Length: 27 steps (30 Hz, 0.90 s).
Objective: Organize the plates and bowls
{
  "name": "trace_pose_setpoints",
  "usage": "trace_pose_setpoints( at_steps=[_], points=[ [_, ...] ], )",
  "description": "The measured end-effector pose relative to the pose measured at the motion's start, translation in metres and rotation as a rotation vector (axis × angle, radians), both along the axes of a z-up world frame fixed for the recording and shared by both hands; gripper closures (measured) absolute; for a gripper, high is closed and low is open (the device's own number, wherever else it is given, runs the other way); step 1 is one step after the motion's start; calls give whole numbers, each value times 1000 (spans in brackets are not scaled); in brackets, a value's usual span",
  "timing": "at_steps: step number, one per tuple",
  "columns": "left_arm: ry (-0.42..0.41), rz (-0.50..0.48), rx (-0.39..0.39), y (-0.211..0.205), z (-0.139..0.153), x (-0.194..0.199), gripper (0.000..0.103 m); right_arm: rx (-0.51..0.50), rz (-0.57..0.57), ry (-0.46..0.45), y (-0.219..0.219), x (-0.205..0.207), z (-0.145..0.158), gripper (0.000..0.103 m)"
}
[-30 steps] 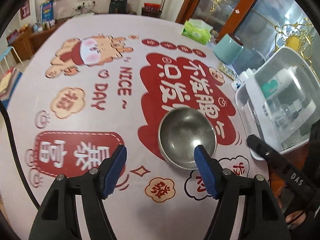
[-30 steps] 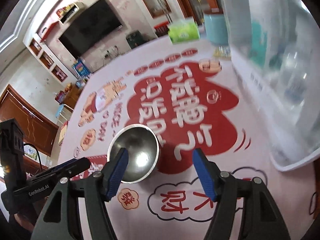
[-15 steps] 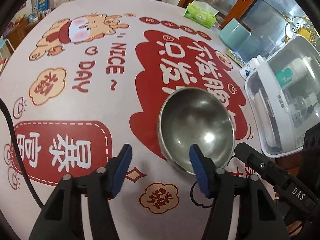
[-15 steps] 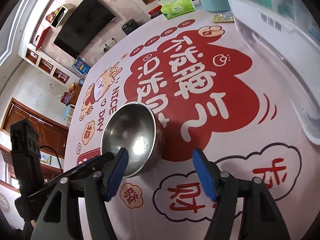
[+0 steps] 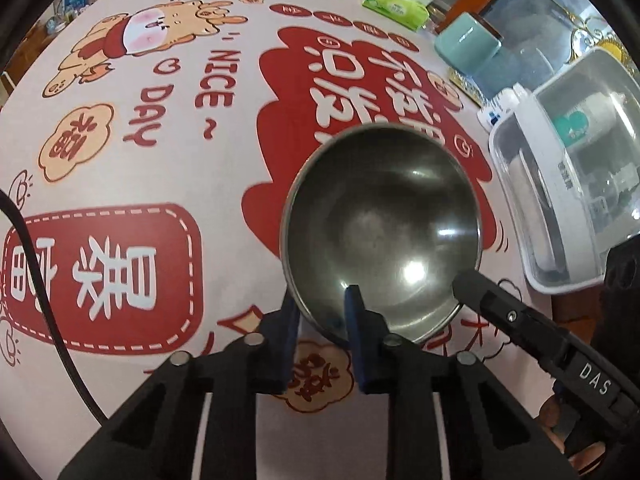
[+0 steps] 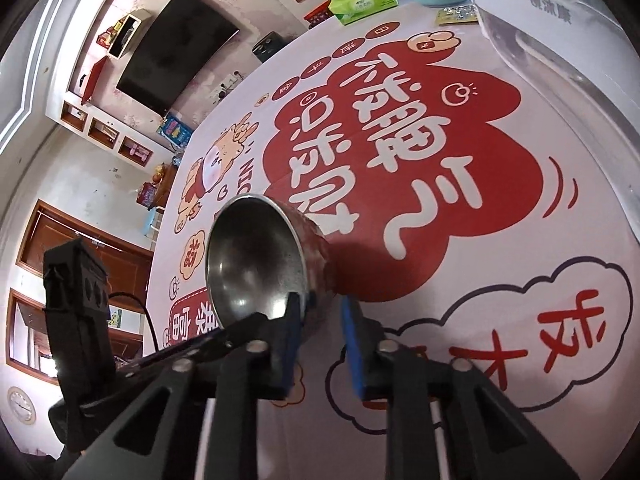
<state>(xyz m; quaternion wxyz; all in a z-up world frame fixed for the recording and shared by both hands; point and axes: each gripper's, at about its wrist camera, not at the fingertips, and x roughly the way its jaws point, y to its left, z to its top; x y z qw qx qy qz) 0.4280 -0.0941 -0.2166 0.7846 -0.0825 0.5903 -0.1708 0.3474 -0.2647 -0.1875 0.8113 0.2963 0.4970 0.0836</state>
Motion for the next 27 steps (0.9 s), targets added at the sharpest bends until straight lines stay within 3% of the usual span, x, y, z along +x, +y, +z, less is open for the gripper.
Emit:
trace_pose_setpoints(
  at_steps=[5, 13, 27],
  points=[
    [-4, -8, 12, 1, 0, -9, 87, 5, -7, 20, 2, -3, -4, 95],
    [14, -19, 26, 6, 7, -25, 87, 21, -13, 73, 5, -21, -3, 95],
    [13, -54, 55, 5, 34, -91, 87, 16, 8, 72, 5, -81, 21, 95]
  ],
)
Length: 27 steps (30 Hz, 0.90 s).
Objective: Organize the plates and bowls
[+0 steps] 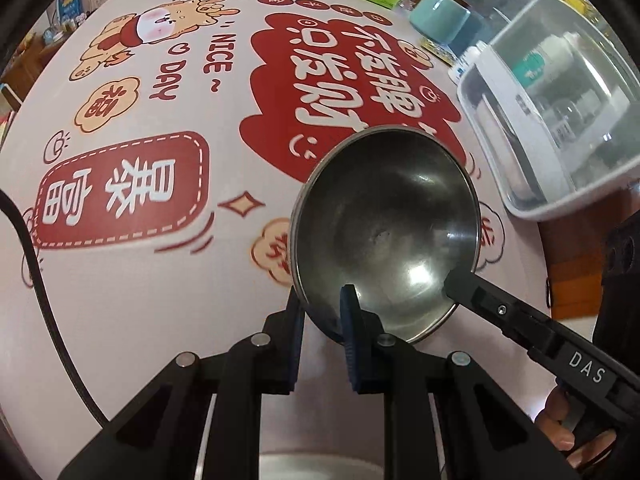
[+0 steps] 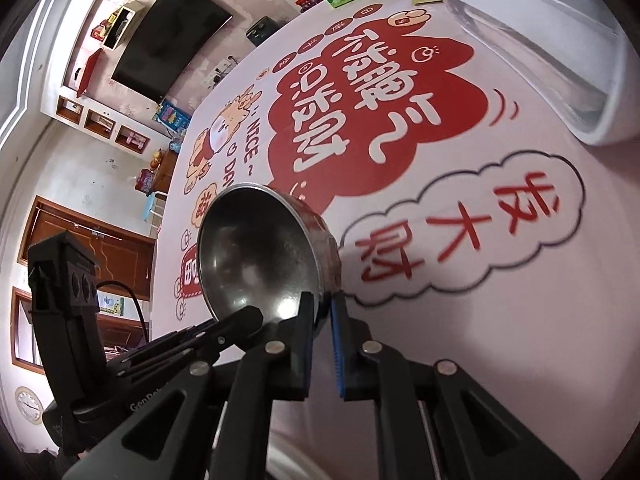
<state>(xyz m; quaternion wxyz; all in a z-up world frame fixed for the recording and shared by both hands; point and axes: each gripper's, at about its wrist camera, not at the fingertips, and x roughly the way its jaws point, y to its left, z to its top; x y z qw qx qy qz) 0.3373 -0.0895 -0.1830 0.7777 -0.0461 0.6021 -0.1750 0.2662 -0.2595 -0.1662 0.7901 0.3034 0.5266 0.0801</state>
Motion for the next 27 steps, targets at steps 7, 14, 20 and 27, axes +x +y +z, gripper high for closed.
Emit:
trace_pose_setpoints(
  at_steps=[7, 14, 20, 27],
  points=[
    [-19, -21, 2, -5, 22, -44, 87, 8, -6, -28, -6, -37, 18, 95],
    [-42, -46, -1, -15, 39, -79, 87, 22, -22, -43, -15, -75, 32, 95],
    [-57, -72, -18, -19, 52, -112, 87, 19, -24, -58, -18, -111, 46, 94],
    [-65, -118, -36, -20, 61, -151, 87, 21, -31, -53, -20, -155, 53, 94]
  ],
)
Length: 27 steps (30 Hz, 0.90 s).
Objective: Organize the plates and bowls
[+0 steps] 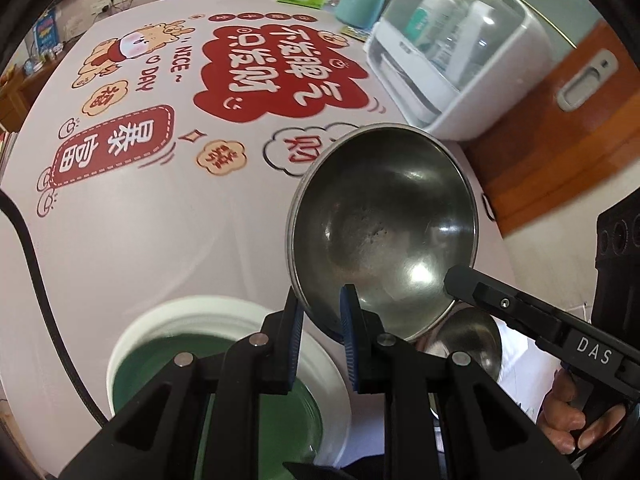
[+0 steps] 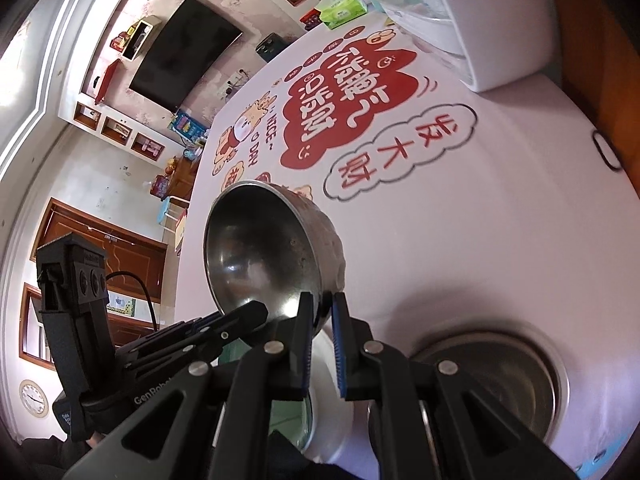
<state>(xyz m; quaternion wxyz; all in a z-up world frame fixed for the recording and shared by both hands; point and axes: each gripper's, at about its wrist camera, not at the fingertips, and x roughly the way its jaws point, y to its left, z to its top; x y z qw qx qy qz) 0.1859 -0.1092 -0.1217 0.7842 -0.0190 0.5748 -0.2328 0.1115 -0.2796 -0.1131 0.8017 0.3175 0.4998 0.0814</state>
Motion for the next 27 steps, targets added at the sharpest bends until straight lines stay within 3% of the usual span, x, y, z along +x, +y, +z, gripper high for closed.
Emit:
trace_pose_setpoints(
  at_steps=[12, 27],
  points=[
    [29, -87, -43, -11, -1, -47, 85, 2, -64, 5, -12, -58, 6, 94],
    [97, -311, 11, -67, -16, -80, 85, 59, -249, 64, -48, -128, -13, 93]
  ],
)
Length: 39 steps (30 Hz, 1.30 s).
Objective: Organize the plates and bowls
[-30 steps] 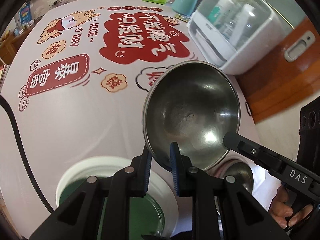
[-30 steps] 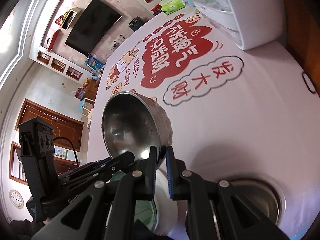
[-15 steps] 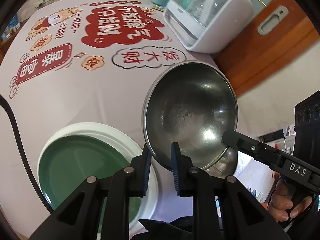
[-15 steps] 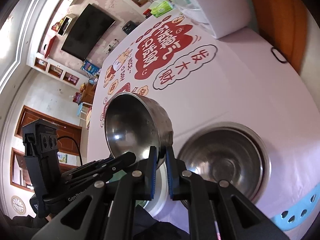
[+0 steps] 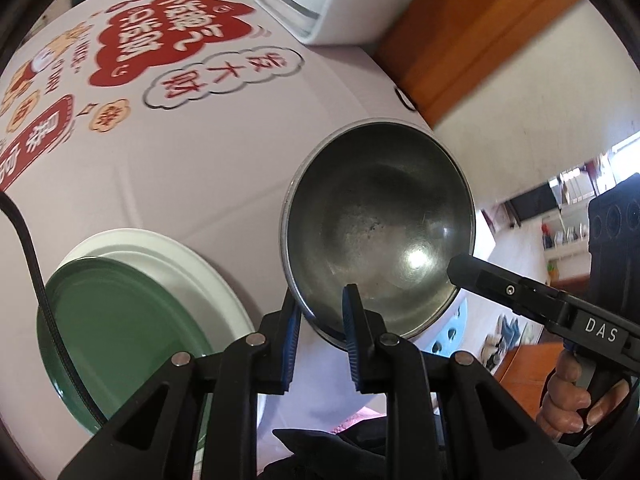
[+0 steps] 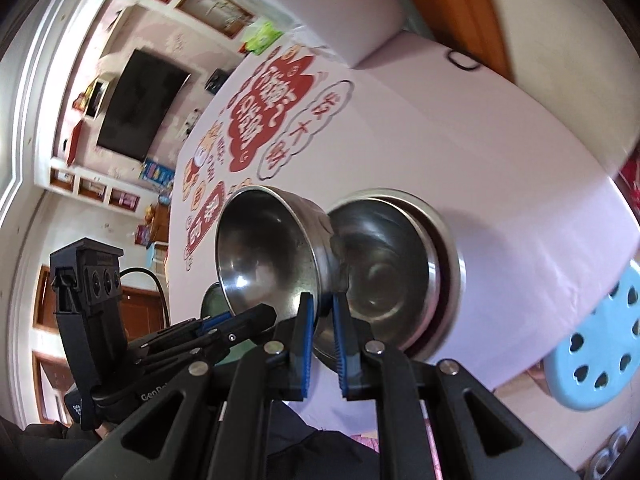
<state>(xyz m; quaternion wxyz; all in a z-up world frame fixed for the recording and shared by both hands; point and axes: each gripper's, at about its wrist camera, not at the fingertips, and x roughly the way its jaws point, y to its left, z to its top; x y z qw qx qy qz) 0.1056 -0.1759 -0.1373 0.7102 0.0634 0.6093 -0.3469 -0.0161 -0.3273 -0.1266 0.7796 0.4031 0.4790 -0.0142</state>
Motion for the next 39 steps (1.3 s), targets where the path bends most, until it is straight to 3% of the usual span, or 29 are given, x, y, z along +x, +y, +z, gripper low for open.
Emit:
trace_pose_setpoints(
  at_steps=[9, 15, 33, 39],
  points=[
    [38, -106, 76, -26, -15, -13, 83, 41, -97, 17, -12, -27, -16, 93],
    [9, -143, 127, -31, -15, -20, 80, 42, -139, 18, -12, -34, -25, 92],
    [-50, -133, 94, -29, -1, -17, 71, -23, -199, 3, -17, -54, -18, 90],
    [-76, -103, 84, -25, 4, -8, 52, 12, -206, -6, -20, -55, -22, 69]
  ],
)
